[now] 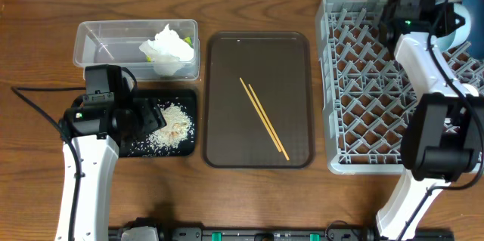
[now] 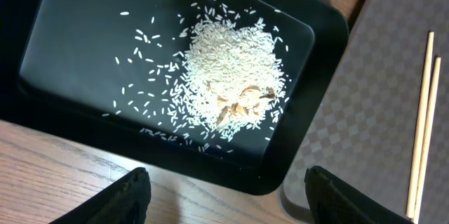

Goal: Sort waste into correct bins and load items into the dishwasher rack
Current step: 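Place the bowl into the dish rack with the right gripper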

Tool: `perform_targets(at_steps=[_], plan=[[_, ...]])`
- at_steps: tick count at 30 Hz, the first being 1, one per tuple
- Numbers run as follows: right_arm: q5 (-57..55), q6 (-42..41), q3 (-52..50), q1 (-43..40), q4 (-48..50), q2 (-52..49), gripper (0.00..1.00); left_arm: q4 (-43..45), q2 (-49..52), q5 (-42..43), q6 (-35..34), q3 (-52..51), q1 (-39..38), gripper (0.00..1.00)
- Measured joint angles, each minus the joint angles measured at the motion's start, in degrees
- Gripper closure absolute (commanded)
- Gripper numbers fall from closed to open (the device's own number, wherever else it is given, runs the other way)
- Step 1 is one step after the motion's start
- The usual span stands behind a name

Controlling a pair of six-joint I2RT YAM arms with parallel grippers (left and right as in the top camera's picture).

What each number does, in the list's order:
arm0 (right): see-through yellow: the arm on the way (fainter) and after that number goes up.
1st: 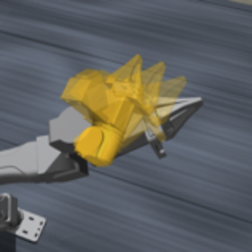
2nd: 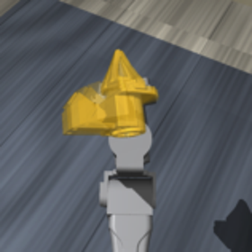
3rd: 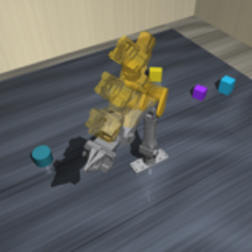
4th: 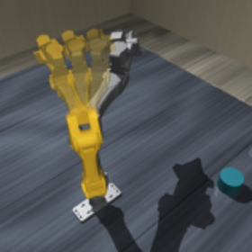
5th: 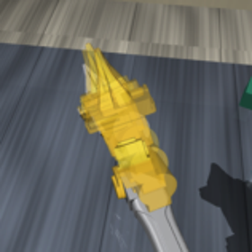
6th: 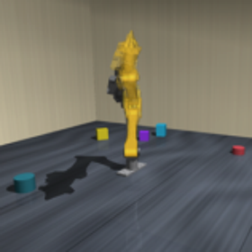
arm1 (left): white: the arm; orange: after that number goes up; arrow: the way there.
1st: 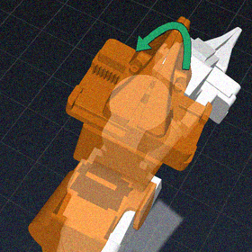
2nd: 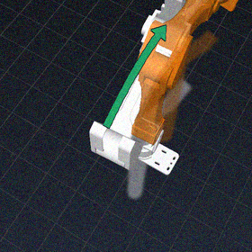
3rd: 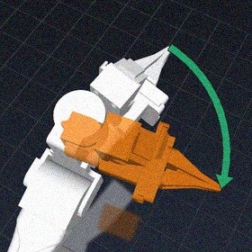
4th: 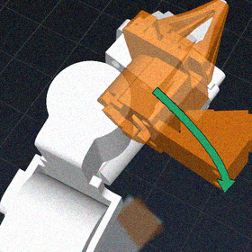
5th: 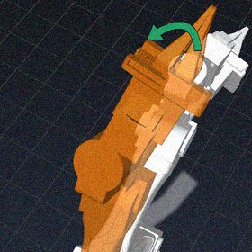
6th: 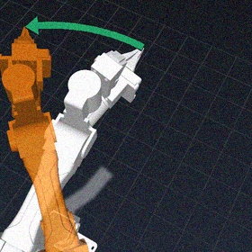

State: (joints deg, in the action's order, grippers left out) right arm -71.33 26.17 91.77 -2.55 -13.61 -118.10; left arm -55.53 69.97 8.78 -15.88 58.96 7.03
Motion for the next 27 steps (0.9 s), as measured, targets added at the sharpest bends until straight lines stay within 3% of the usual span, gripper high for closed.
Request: perform_targets(at_steps=[6,19,27], plan=[[-0.4,-2.4,0.0,0.6,-3.9,-1.5,0.99,0.0,0.0,0.0,0.0,0.0,0.0,0.27],[-0.4,-16.9,0.6,3.4,-20.6,-1.1,0.99,0.0,0.0,0.0,0.0,0.0,0.0,0.27],[3.0,-24.0,0.8,5.0,-29.9,-1.0,0.92,0.0,0.0,0.0,0.0,0.0,0.0,0.27]])
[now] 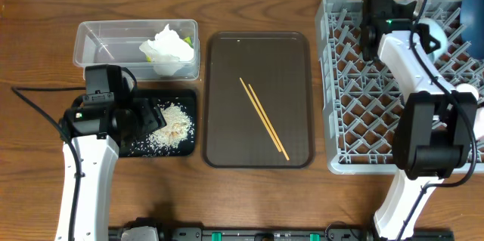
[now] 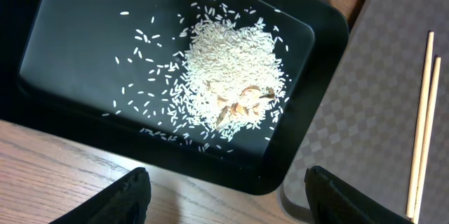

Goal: Sort waste into correct bins and load items into the dishwasher rack
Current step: 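Place the bowl into the dish rack with the right gripper, then reach the right gripper to the chopsticks and grasp one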

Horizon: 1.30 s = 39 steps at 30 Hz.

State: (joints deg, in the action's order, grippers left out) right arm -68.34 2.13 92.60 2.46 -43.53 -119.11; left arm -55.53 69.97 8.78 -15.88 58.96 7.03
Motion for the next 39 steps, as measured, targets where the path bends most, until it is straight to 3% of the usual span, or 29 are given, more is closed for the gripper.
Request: perform_targets(at_steps=[4,14,19,22,27,32,39], plan=[[6.4,-1.1,-0.1,1.2,-1.6,0.0,0.89,0.0,0.0,0.0,0.0,0.0,0.0,0.27],[16.0,-4.0,-0.7,2.0,-2.2,1.0,0.5,0.0,0.0,0.0,0.0,0.0,0.0,0.27],[23.1,-4.2,-1.3,2.7,-2.0,8.9,0.41,0.0,0.0,0.0,0.0,0.0,0.0,0.27],[30.6,-4.3,-1.2,4.5,-1.8,15.9,0.41,0.0,0.0,0.0,0.0,0.0,0.0,0.27],[53.6,-4.3,-0.8,7.3,-2.7,23.5,0.44,0.0,0.0,0.0,0.0,0.0,0.0,0.27],[71.1,-4.5,-0.7,12.0,-7.3,22.1,0.43,0.0,0.0,0.0,0.0,0.0,0.0,0.27],[79.2,-4.5,-1.9,21.1,-10.8,16.9,0.45,0.0,0.0,0.0,0.0,0.0,0.0,0.27]])
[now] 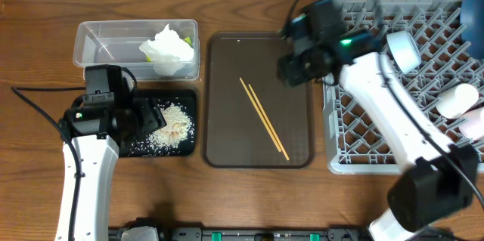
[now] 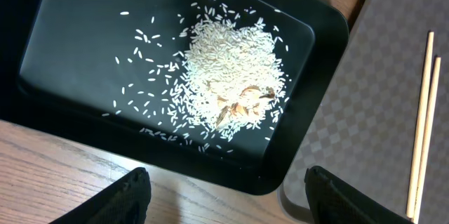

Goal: Sort waste into correct bins and load items into the dishwasher rack
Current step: 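Reach the right gripper to the chopsticks and grasp one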

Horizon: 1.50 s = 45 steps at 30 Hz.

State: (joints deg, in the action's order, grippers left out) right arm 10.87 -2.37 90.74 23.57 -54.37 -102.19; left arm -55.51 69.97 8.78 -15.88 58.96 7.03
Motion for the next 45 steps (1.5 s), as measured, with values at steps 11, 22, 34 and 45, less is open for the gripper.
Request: perform_targets(at_steps=[11,22,34,45], plan=[[-0.3,-0.7,-2.4,7.7,-0.2,-12.0,0.51,0.0,0.0,0.0,0.0,0.0,0.0,0.27],[-8.3,-5.8,-2.5,10.8,-0.3,-17.7,0.5,0.0,0.0,0.0,0.0,0.0,0.0,0.27],[-10.1,-8.2,-2.5,10.8,-0.3,-18.3,0.5,0.0,0.0,0.0,0.0,0.0,0.0,0.27],[-10.4,-8.2,-4.0,10.8,0.3,-18.3,0.49,-0.2,0.0,0.0,0.0,0.0,0.0,0.27]])
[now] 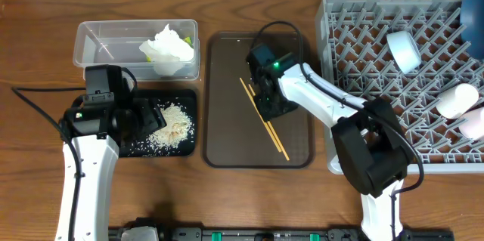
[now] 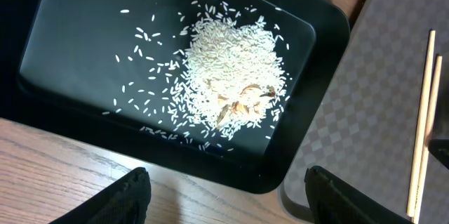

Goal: Sort waste into correct bins and load items into the dishwasher rack
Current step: 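Reach the right gripper to the chopsticks and grasp one, then carry the chopstick with the right gripper and drop it in the rack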

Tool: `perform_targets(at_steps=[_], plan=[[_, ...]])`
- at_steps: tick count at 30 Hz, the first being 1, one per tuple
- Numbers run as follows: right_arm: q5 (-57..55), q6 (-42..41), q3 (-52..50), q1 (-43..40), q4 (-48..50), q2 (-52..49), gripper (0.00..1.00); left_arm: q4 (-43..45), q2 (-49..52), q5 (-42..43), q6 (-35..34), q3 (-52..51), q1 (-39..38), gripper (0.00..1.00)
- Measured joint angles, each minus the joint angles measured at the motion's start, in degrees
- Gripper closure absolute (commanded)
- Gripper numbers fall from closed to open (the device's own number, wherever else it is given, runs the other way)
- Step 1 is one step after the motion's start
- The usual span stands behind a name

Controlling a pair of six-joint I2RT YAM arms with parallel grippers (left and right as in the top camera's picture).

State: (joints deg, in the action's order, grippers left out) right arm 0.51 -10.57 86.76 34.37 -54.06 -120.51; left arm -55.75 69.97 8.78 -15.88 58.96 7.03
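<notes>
Two wooden chopsticks (image 1: 278,141) lie slantwise on the brown tray (image 1: 227,135); they also show as chopsticks (image 2: 423,126) at the right edge of the left wrist view. My right gripper (image 1: 269,103) is down on their middle, and from above its jaws cannot be read. My left gripper (image 2: 224,203) hangs open over the near edge of the black tray (image 2: 63,34), which holds a heap of rice (image 2: 235,76) with food scraps. Nothing is between its fingers.
A clear bin (image 1: 106,44) with crumpled tissue (image 1: 168,46) stands behind the black tray. The grey dish rack (image 1: 363,120) on the right holds a white cup (image 1: 401,49), a blue bowl and more cups (image 1: 463,99) at its right edge.
My right gripper has moved from the tray's far right edge beside the rack to the middle of the tray, down onto the chopsticks. The left arm and the rice tray are unchanged.
My right gripper was first over the rack's far right corner by the blue bowl, then over the rack's far left part, then at the tray's far right edge, and now at the chopsticks. My left gripper stayed open over the rice tray throughout.
</notes>
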Motion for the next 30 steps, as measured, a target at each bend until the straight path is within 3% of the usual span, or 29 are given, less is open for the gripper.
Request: perform_targets(at_steps=[7,11,18,30], plan=[[-0.2,-0.2,-2.3,0.0,1.4,0.0,0.5,0.0,0.0,0.0,0.0,0.0,0.0,0.27],[-1.0,-0.4,-2.7,0.0,1.7,0.2,0.73,0.0,0.0,0.0,0.0,0.0,0.0,0.27],[-1.9,-1.3,-3.2,0.0,1.7,0.4,0.97,0.0,0.0,0.0,0.0,0.0,0.0,0.27],[-1.3,-1.2,-2.5,-0.1,-3.8,0.5,0.99,0.0,0.0,0.0,0.0,0.0,0.0,0.27]])
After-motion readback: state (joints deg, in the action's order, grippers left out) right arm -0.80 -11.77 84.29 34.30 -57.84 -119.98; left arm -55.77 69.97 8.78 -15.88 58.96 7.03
